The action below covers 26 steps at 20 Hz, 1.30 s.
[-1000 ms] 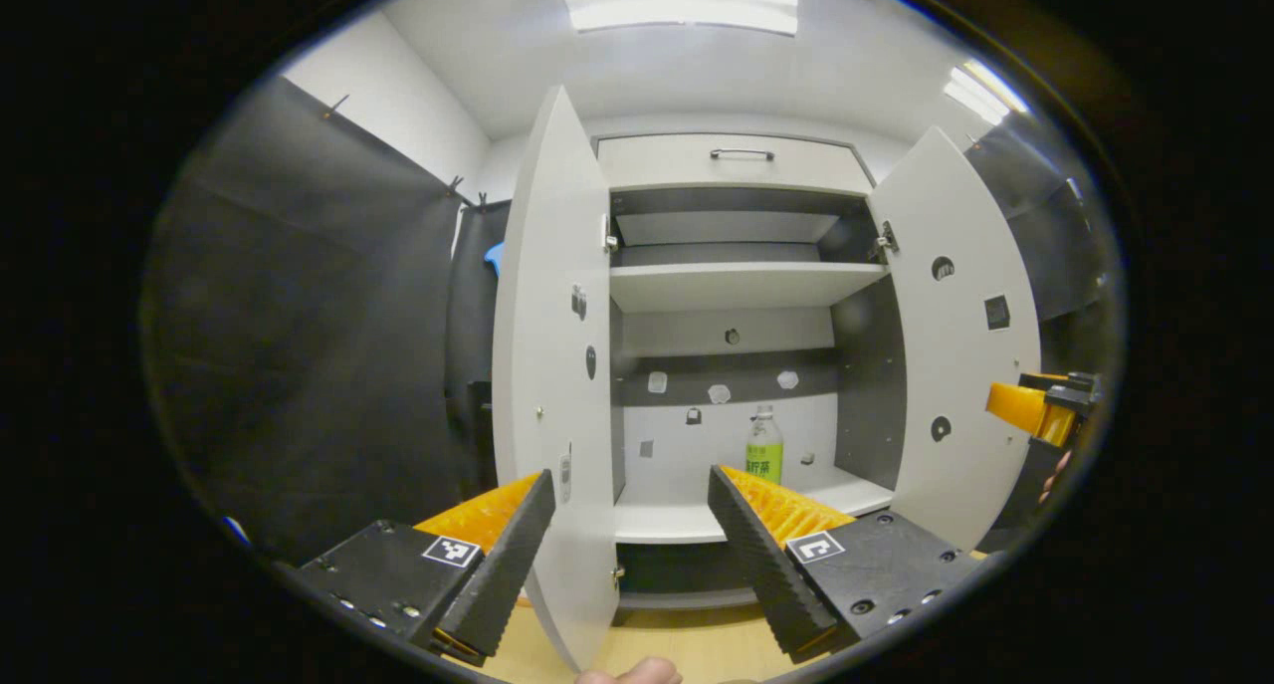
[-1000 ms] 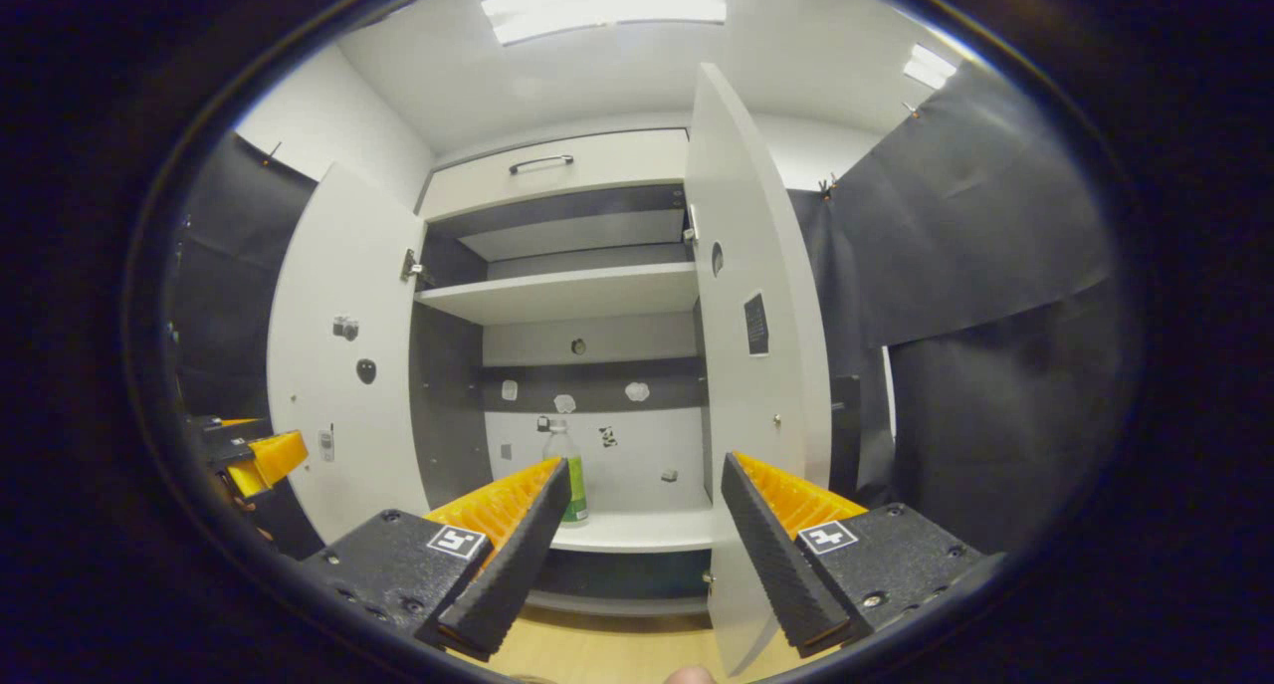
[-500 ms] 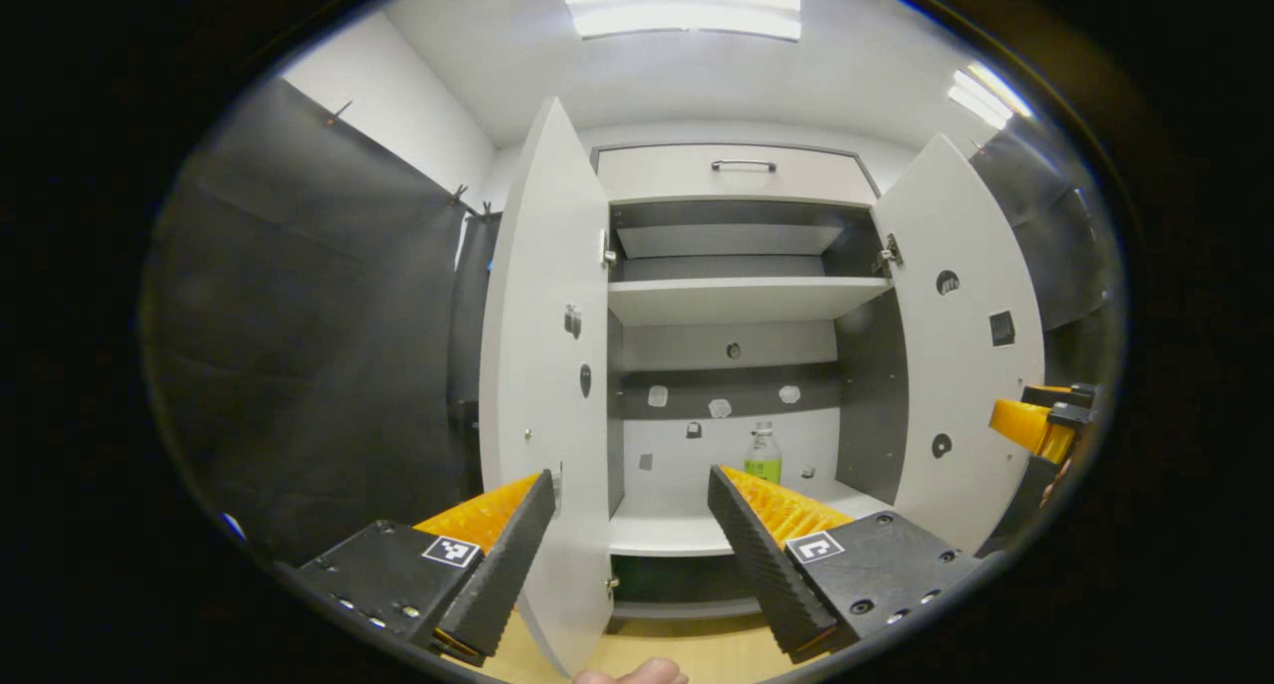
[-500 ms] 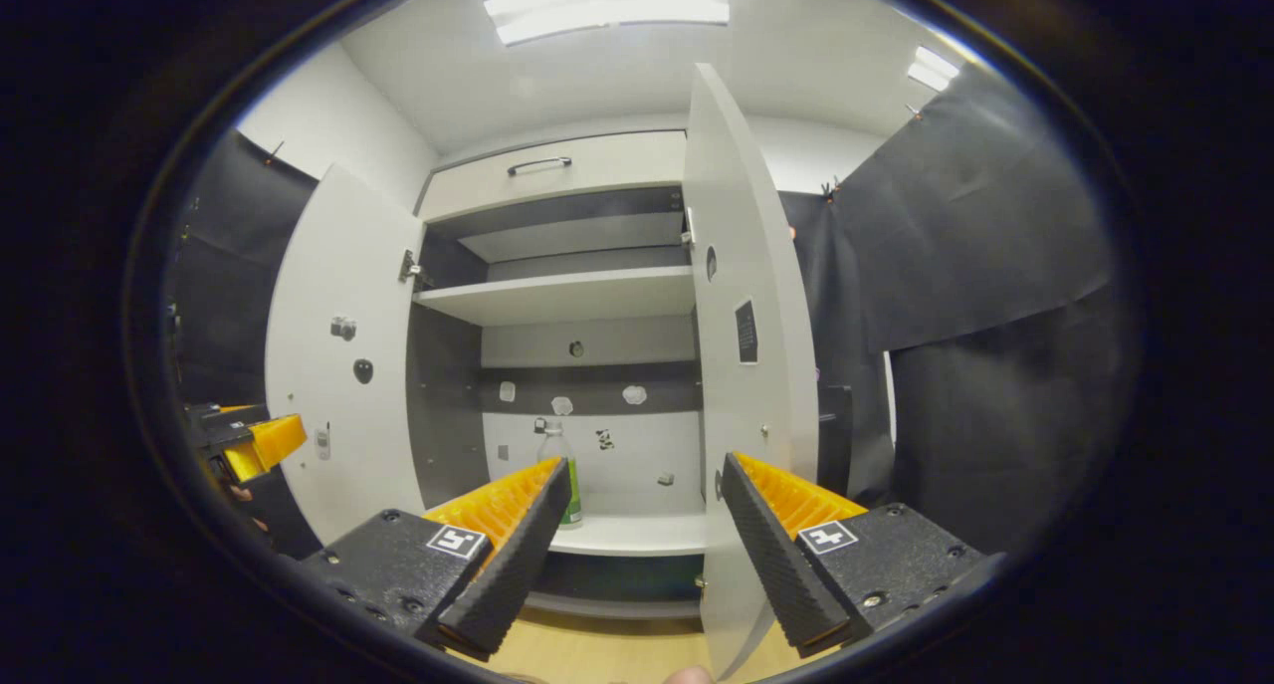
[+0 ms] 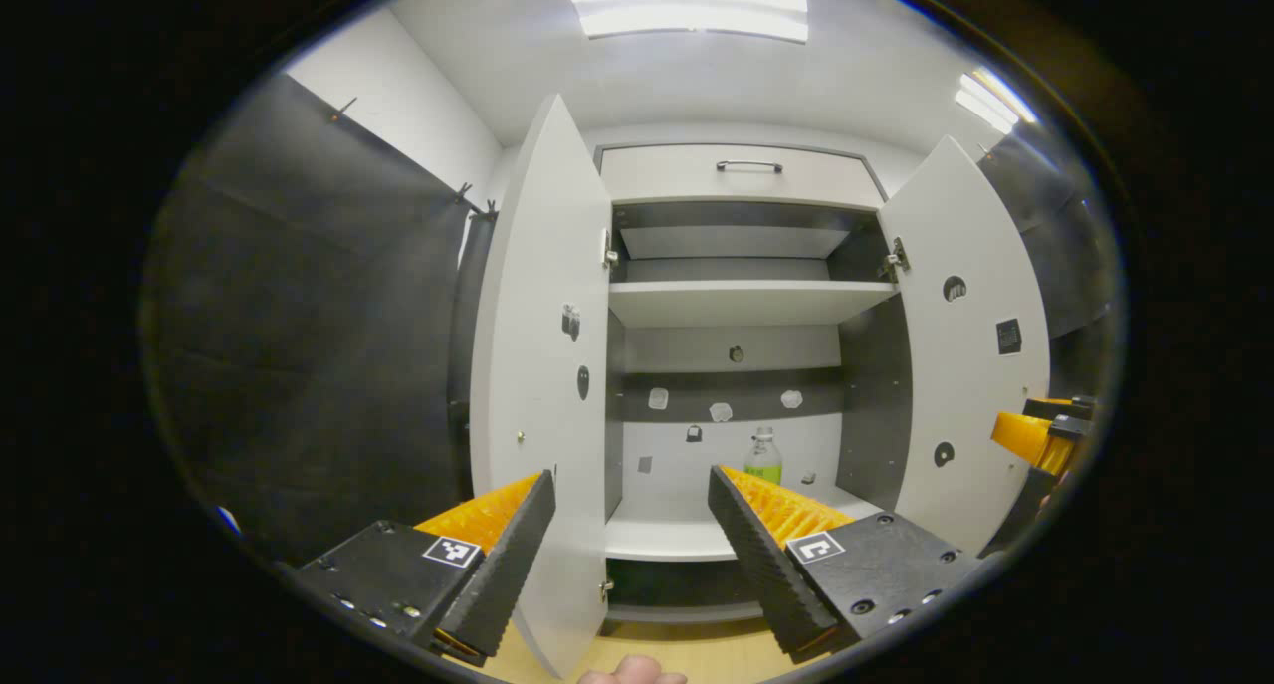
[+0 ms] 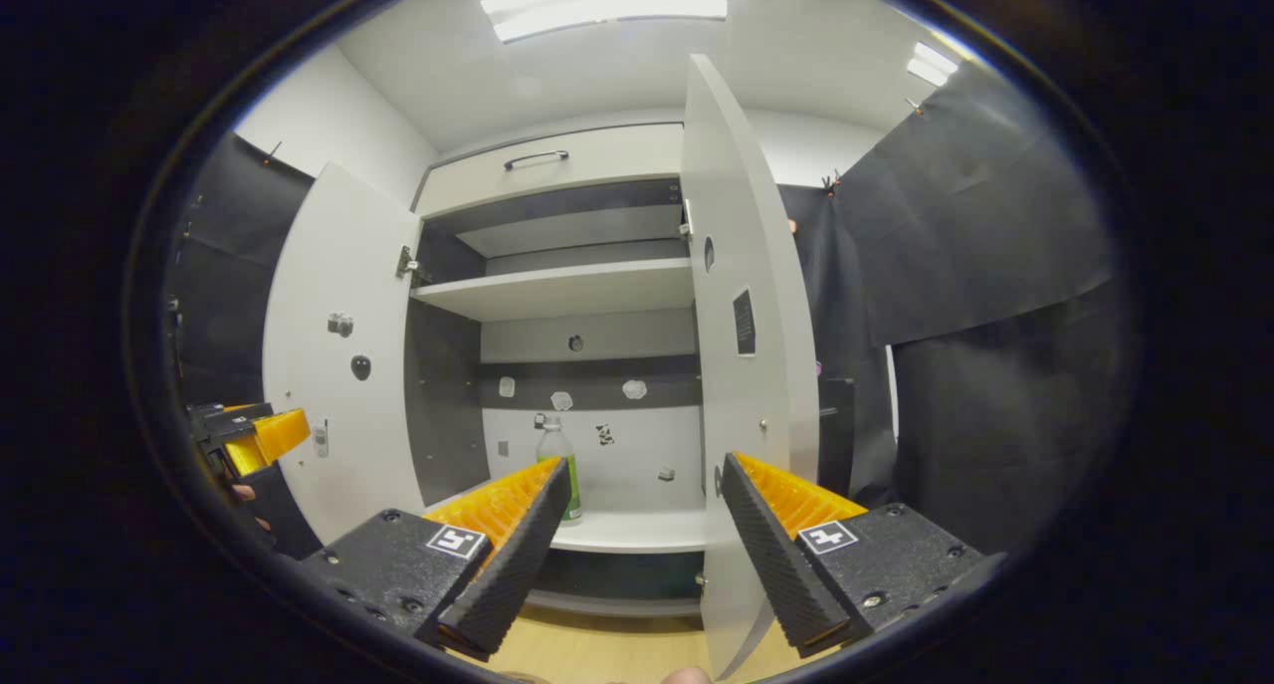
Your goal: Grasp the bottle in the cabinet with the left hand and place it on the coaster, then close the right door with the right hand and the left door with the left hand.
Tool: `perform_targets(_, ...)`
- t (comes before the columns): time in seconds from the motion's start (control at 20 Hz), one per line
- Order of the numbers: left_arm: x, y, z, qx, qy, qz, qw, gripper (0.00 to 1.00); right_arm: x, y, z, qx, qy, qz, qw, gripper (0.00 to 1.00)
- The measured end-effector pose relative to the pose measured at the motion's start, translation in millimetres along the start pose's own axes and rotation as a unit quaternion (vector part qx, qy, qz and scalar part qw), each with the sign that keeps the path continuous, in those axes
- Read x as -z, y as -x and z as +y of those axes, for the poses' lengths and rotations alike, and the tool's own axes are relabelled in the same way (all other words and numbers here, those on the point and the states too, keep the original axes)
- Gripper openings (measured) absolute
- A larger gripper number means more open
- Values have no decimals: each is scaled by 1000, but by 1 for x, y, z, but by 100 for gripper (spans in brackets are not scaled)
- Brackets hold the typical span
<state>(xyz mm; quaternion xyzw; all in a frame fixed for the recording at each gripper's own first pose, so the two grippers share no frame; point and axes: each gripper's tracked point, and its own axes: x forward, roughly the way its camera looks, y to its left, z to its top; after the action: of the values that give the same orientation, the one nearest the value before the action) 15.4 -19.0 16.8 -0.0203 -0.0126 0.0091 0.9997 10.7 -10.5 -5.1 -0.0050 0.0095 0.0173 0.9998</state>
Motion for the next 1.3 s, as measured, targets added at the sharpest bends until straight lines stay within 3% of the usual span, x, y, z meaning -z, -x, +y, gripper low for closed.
perform_targets(0.35, 12, -29, -27, 30, 16, 4, 999, 100, -2, 7, -13, 26, 8, -4, 1000, 98)
perform_targets(0.4, 16, -36, -34, 36, 15, 9, 999, 96, -1, 10, -14, 28, 10, -4, 1000, 97)
perform_targets(0.6, 29, -68, -66, 68, 11, 22, 997, 100, -7, 24, -22, 39, 12, -19, 999, 97)
perform_targets(1.1, 57, -146, -134, 142, 1, 30, 989, 96, -15, 65, -93, 159, 13, -28, 987, 97)
perform_targets(1.15, 61, -153, -138, 146, -1, 36, 989, 100, -14, 69, -100, 168, 14, -26, 985, 97)
perform_targets(1.2, 65, -160, -142, 148, -1, 38, 988, 96, -14, 70, -98, 175, 14, -25, 984, 98)
perform_targets(1.3, 77, -181, -147, 147, -1, 51, 988, 100, -13, 75, -104, 188, 15, -23, 982, 96)
